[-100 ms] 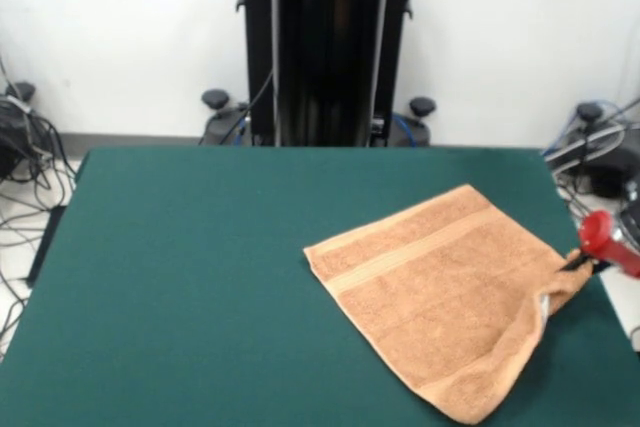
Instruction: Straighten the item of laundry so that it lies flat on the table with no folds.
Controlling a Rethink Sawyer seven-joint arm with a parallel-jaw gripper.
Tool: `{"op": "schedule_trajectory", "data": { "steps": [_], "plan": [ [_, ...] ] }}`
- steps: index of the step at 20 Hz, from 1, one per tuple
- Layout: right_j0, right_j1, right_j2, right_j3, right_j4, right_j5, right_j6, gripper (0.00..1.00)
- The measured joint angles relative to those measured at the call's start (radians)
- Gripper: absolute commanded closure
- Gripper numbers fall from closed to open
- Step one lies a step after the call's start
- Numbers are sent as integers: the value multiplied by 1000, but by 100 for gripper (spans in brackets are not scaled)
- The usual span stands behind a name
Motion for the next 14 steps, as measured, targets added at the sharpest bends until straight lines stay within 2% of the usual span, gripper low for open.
{"op": "schedule_trajectory", "data": {
  "steps": [9, 14],
  "plan": [
    [-3, 25, -2, -74, 3, 2, 23, 100],
    [-24, 63, -15, -148, 18, 36, 23, 100]
  ]
}}
